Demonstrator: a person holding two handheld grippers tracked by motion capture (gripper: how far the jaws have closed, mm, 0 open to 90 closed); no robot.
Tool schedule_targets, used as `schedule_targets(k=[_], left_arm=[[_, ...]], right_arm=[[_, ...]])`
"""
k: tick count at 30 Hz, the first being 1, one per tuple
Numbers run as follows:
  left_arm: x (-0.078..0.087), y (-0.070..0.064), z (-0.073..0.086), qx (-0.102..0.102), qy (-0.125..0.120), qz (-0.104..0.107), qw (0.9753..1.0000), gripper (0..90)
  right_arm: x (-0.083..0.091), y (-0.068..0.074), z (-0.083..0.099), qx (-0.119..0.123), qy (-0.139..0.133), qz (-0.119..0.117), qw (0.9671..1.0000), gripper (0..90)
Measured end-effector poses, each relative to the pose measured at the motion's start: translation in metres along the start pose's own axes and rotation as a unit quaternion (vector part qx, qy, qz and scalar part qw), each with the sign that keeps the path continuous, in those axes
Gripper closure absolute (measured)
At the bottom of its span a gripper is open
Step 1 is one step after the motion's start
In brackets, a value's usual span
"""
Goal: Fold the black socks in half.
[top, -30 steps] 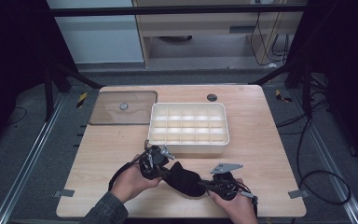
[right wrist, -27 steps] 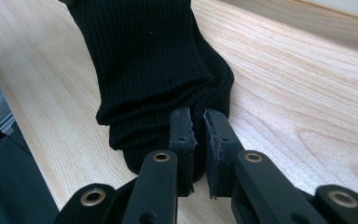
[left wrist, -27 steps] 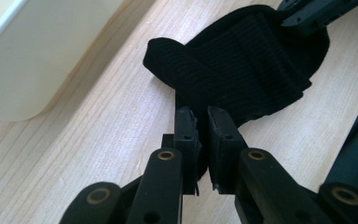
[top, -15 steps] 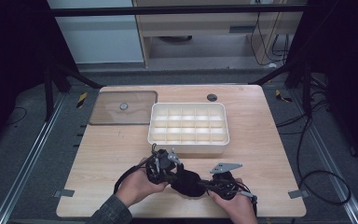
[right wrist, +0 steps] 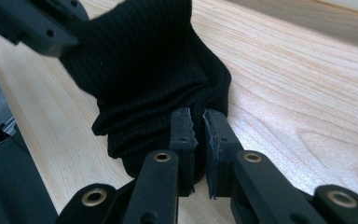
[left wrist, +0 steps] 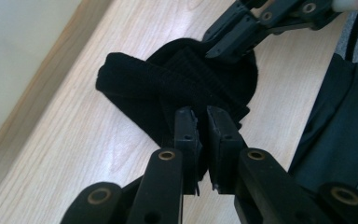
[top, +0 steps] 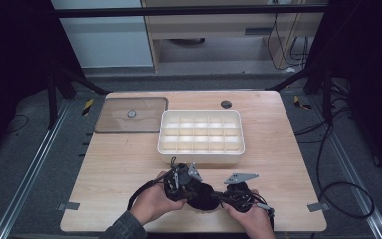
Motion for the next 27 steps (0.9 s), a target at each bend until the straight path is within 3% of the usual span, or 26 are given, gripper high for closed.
schedule_targets(k=[15, 27], left_arm=[[-0.004, -0.016, -0.014, -0.024, -0.006, 0.006, 0.9997, 83.4], [-0.006, -0.025, -0.022, -0.031, -0.012, 0.012, 0.9994, 84.2]], right_arm=[[-0.001, -0.001, 0.000, 0.000, 0.000, -0.001, 1.0000, 83.3], [-0.002, -0.002, 0.000, -0.004, 0.001, -0.001, 1.0000, 83.5]])
Point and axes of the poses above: each handheld gripper's, and its own axes: x roughly backward along the jaws, z roughly out of its underside, y roughly to its left, the point moved 3 cm from there along -x, roughly forward along the jaws, and after that the axes turned 12 degrees about -z, right-handed, at the moved point
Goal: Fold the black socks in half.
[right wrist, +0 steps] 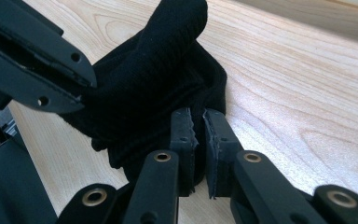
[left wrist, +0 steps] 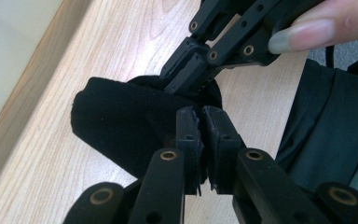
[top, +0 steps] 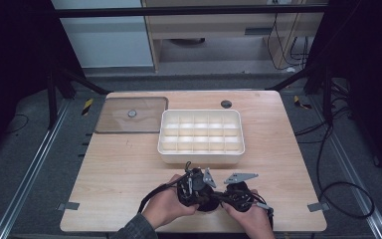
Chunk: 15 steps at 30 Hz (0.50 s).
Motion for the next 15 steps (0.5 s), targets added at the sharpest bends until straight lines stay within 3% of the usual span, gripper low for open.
schedule_targets(k=[15], left_arm=[[0.0004, -0.0087, -0.0057, -0.005, -0.008, 0.007, 0.9999, 85.4]], right_arm=[[-0.0014, -0.0031, 0.0001, -0.011, -0.002, -0.006, 0.9999, 84.4]])
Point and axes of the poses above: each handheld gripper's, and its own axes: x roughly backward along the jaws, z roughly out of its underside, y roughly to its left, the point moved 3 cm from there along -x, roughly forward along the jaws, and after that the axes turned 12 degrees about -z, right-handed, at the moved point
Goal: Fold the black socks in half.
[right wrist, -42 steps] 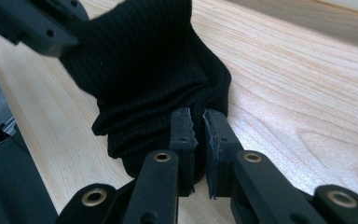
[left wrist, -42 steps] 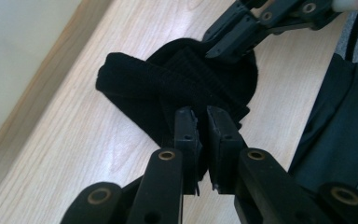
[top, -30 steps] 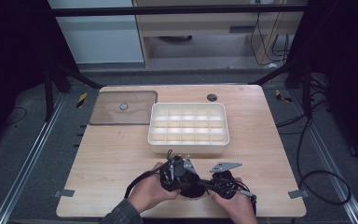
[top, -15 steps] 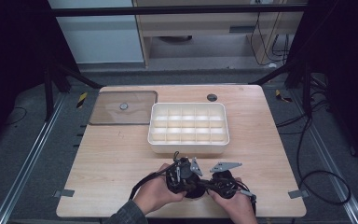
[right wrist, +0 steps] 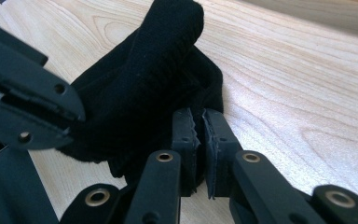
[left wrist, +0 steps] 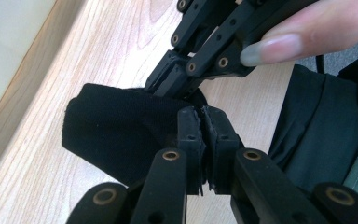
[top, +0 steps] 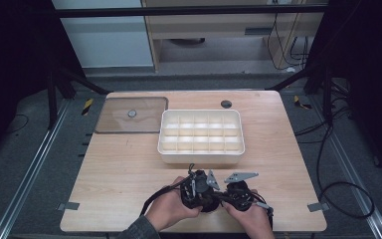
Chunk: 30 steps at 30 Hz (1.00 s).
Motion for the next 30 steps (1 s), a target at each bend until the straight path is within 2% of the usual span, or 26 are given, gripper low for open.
schedule_targets(k=[5, 11, 13, 14, 16, 20, 25, 30], left_arm=[[0.001, -0.005, -0.002, -0.003, -0.009, 0.003, 1.0000, 85.4], [-0.008, -0.009, 0.002, 0.000, -0.001, 0.007, 1.0000, 85.3], [-0.012, -0.009, 0.004, 0.005, 0.001, 0.006, 1.0000, 85.3], [-0.013, -0.008, 0.004, 0.000, 0.001, 0.007, 1.0000, 85.3], [-0.015, -0.009, 0.005, 0.003, 0.001, 0.008, 1.0000, 85.3], [-0.016, -0.010, 0.005, 0.005, 0.002, 0.010, 0.9999, 85.3], [-0.019, -0.011, 0.003, 0.005, 0.004, 0.011, 0.9999, 85.2], [-0.024, -0.012, 0.001, 0.001, 0.007, 0.012, 0.9999, 85.2]], right_arm=[[0.000, -0.001, 0.000, -0.005, -0.002, -0.003, 1.0000, 84.6], [0.000, -0.002, 0.000, -0.013, -0.005, -0.010, 0.9999, 84.3], [0.001, -0.003, 0.001, -0.009, -0.006, -0.006, 0.9999, 82.1], [0.002, -0.003, 0.001, -0.006, -0.008, -0.004, 0.9999, 78.8], [0.009, -0.003, 0.000, -0.007, -0.017, 0.002, 0.9998, 71.9], [0.027, -0.008, 0.002, -0.019, -0.048, 0.002, 0.9987, 65.6], [0.042, -0.017, 0.004, -0.035, -0.070, 0.014, 0.9968, 65.1], [0.043, -0.020, 0.004, -0.035, -0.070, 0.020, 0.9967, 65.0]])
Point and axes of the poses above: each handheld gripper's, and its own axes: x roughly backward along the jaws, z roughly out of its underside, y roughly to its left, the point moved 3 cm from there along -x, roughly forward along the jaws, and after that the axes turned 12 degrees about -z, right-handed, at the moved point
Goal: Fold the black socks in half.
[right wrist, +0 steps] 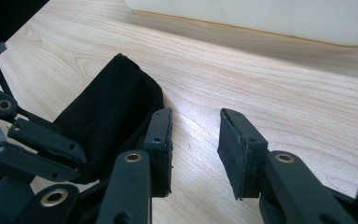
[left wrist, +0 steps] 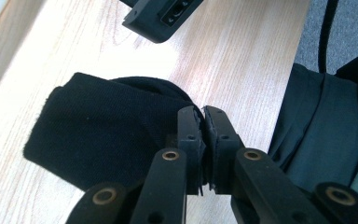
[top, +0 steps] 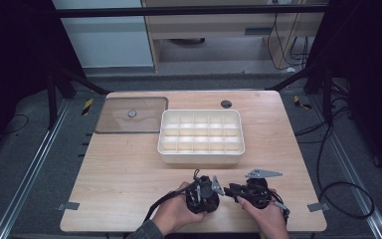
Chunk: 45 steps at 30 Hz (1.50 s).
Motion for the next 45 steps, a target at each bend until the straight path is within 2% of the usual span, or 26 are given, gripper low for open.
schedule_targets(k=[9, 12, 22, 25, 29, 34, 42, 45], left_arm=[[-0.008, -0.005, -0.004, -0.004, 0.007, 0.001, 1.0000, 85.1], [-0.010, -0.006, -0.004, -0.004, 0.008, -0.001, 1.0000, 85.0], [-0.016, -0.009, -0.004, -0.008, 0.008, -0.004, 0.9999, 84.8], [-0.018, -0.010, -0.002, -0.006, 0.004, -0.008, 0.9999, 84.5], [-0.017, -0.010, 0.000, 0.003, 0.000, -0.008, 1.0000, 84.2], [-0.017, -0.008, 0.002, 0.005, -0.001, -0.009, 0.9999, 84.0], [-0.017, -0.007, 0.003, 0.008, -0.002, -0.009, 0.9999, 83.9], [-0.017, -0.008, 0.003, 0.013, -0.004, -0.004, 0.9999, 83.9]], right_arm=[[0.006, -0.006, 0.000, -0.017, -0.008, 0.011, 0.9998, 65.0], [0.006, -0.006, 0.000, -0.018, -0.010, 0.008, 0.9998, 65.7], [-0.002, 0.000, -0.002, -0.002, -0.005, -0.005, 1.0000, 71.8], [-0.002, 0.001, -0.004, 0.000, -0.009, -0.015, 0.9999, 73.1], [-0.008, 0.004, -0.007, 0.003, -0.013, -0.041, 0.9991, 73.2], [-0.017, 0.011, -0.011, 0.011, -0.010, -0.063, 0.9979, 70.1], [-0.021, 0.016, -0.017, 0.012, -0.023, -0.080, 0.9964, 59.8], [-0.024, 0.019, -0.018, 0.018, -0.020, -0.082, 0.9962, 60.5]])
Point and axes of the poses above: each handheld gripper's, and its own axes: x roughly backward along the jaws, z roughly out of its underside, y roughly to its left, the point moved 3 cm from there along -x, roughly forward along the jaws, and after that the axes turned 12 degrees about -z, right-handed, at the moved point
